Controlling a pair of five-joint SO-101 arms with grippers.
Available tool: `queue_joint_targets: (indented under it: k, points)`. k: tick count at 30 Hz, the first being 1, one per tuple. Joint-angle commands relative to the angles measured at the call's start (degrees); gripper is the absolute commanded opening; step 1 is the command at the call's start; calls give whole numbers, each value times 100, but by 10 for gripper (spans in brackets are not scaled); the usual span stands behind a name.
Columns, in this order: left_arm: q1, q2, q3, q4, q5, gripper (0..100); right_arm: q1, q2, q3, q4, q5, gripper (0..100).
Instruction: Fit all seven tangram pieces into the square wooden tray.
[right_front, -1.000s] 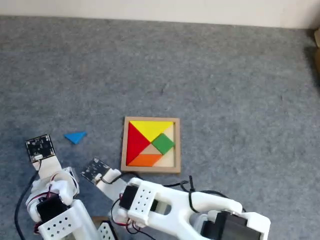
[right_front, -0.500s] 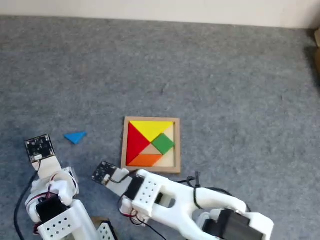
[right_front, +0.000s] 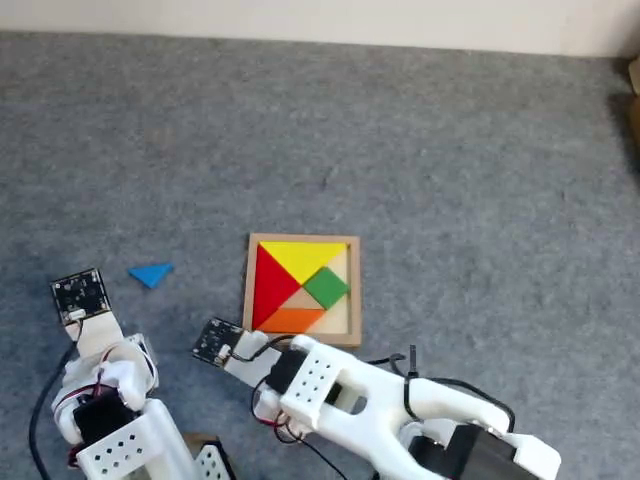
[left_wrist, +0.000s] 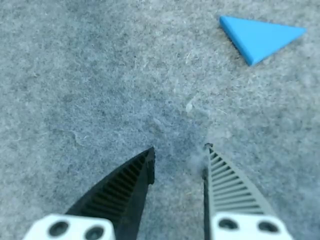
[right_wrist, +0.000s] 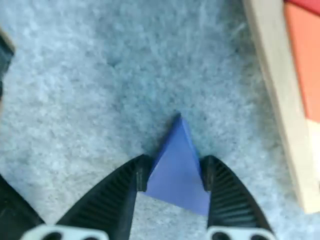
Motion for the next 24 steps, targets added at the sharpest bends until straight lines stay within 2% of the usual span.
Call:
queue_joint_targets:
  k: [1,13,19,24]
  points:
    - [-92,-48,119,35,9,159,268,22,251,444,422,102]
    - [-92,-48,119,35,9,159,1982,-3011,251,1490,2365,102]
    - [-92,-48,119,35,9,159,2290,-3732,277,1833,2479,102]
    - [-92,-48,119,35,9,159,2624,-3723,163,1604,2488,102]
